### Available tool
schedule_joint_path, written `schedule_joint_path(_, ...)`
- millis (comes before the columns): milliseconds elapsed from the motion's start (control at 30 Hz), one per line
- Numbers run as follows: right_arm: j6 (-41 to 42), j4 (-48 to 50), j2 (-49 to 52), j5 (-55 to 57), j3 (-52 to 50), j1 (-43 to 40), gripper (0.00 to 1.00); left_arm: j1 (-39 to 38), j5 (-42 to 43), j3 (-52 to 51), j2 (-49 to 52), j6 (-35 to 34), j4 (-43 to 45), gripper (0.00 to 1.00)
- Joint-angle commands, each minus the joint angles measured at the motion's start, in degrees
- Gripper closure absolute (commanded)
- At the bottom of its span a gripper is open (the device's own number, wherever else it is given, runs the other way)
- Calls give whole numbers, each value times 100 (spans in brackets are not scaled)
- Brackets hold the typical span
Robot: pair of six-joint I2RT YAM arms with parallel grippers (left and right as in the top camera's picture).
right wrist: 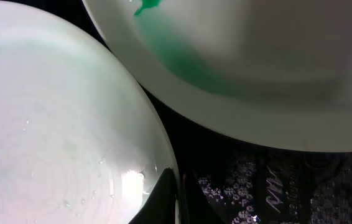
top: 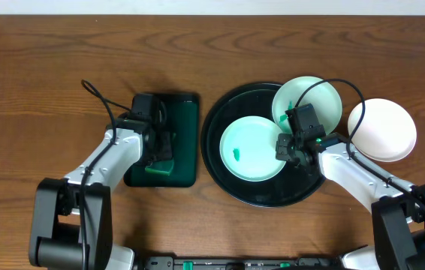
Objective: Clean dirty plates on tray and stack at the side
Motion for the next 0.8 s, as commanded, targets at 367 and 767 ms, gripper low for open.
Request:
schedule_joint_path(367,79,15,-55,181,-57,20,98,-22,37,-50,369,-24,-42,93)
schedule_joint_path(767,79,11,-55,74,-57,20,66,-22,35,352,-483,-26,-667,93)
